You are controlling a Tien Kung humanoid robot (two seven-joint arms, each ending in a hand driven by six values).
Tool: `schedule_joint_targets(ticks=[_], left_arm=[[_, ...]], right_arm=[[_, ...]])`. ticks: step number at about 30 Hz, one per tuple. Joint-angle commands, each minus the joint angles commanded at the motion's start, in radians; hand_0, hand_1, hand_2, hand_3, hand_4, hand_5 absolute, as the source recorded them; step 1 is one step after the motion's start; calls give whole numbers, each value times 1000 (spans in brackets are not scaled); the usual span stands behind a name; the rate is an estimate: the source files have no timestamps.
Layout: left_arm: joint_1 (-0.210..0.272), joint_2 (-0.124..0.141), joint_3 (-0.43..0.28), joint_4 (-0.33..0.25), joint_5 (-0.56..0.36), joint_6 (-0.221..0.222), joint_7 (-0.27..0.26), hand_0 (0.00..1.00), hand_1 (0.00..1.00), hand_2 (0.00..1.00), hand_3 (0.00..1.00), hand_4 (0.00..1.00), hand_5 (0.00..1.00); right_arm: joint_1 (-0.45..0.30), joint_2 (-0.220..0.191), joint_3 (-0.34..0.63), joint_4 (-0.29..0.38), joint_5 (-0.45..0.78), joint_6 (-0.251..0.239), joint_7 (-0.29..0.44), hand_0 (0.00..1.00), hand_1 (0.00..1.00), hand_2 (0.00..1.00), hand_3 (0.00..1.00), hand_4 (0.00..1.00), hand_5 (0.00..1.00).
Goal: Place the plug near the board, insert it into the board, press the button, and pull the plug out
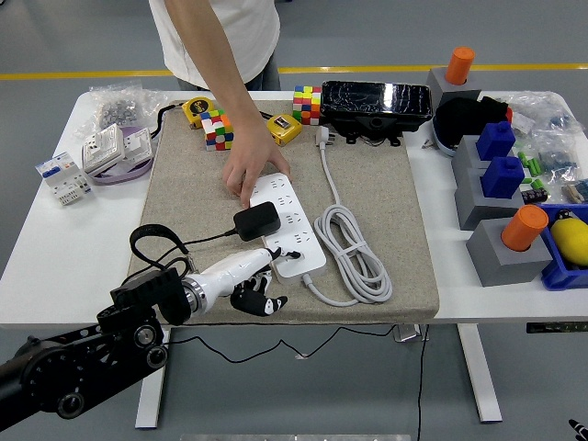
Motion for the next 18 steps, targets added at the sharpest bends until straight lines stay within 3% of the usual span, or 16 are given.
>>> schedule_joint_targets(ticks=[4,6,7,9,12,13,14,18], left_arm=[[4,3,-5,-11,-14,1,-2,93,54,125,841,617,79],[7,5,-20,-17,-66,27,-41,93,54,125,841,617,79],[8,6,-27,-17,-104,50,-75,109,56,133,700,657,114],[10,7,-34,-15,-161,98,-145,109,56,133,700,657,114],[7,5,-39,3,-285,210,-275,109,56,133,700,657,114],[7,4,-40,9,-314,236,-309,183,130,227,583,722,174],[8,0,-40,22,-355,271,-351,183,130,227,583,722,174],[9,-14,-33,57,-517,339,-482,183,130,227,583,722,174]], right_arm=[[-2,2,6,0,-2,0,0,528,624,604,545,881,404],[-3,4,11,-1,-3,-1,0,528,624,604,545,881,404],[-4,5,12,0,-3,-1,0,527,624,604,545,881,404],[-4,6,13,0,-3,-1,0,527,624,604,545,881,404],[-5,7,13,-1,-3,-1,1,527,624,604,545,881,404],[-5,8,13,-1,-3,-1,1,528,624,604,545,881,404],[-5,9,14,0,-3,-1,1,528,624,604,545,881,404],[-6,11,14,0,-2,-1,1,528,624,604,545,881,404]])
